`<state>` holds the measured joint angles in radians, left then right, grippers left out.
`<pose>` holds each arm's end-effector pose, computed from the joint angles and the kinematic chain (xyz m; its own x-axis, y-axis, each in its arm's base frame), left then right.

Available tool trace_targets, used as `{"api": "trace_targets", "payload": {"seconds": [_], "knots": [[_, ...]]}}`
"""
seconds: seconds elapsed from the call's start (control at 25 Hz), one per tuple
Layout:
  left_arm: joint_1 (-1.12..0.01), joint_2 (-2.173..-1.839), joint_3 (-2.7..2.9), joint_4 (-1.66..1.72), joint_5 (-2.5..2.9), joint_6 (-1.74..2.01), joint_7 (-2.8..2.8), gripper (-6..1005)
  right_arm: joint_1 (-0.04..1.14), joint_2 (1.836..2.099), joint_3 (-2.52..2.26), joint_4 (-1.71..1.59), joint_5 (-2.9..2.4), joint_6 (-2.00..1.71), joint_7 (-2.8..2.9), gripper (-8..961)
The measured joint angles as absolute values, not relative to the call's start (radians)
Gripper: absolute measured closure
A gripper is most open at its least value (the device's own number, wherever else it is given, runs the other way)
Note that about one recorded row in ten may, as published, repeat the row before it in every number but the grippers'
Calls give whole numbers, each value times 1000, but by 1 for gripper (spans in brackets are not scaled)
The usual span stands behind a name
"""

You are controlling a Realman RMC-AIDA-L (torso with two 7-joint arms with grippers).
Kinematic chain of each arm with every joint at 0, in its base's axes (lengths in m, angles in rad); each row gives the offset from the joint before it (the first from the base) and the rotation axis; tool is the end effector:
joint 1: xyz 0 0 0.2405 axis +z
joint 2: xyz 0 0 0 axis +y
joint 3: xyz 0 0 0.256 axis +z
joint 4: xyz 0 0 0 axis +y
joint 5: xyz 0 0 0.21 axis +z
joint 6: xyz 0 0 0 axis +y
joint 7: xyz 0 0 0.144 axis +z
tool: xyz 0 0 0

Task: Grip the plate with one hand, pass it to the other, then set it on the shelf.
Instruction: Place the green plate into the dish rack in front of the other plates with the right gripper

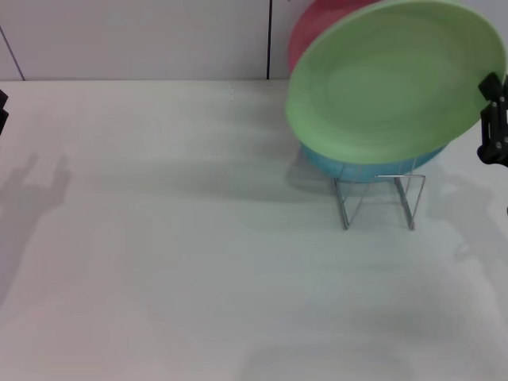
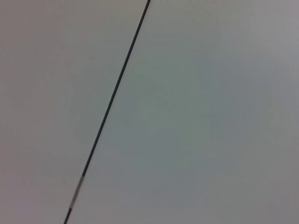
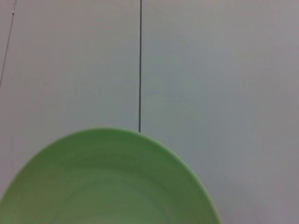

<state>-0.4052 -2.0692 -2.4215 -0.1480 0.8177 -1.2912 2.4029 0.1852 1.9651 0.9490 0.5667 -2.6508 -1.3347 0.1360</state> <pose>-0.3448 0.3241 0.0344 0.4233 -0.0640 0.9037 0.8788 -0.2136 -0.4268 0.2850 0.2868 0.0118 0.6129 0.3089 -0.7273 -0.6417 -0.3424 -0.6863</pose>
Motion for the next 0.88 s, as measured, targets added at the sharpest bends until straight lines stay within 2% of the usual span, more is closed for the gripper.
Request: {"api": "trace_targets", "payload": {"seconds": [0.36, 0.88], "knots": [[-397, -2071, -2421, -178, 816, -1283, 2397, 472, 214, 1956, 950, 468, -2652, -1403, 195, 931], [-384, -2070, -2421, -181, 823, -1315, 2340, 472, 301, 1987, 950, 273, -2652, -1503, 248, 931]]}}
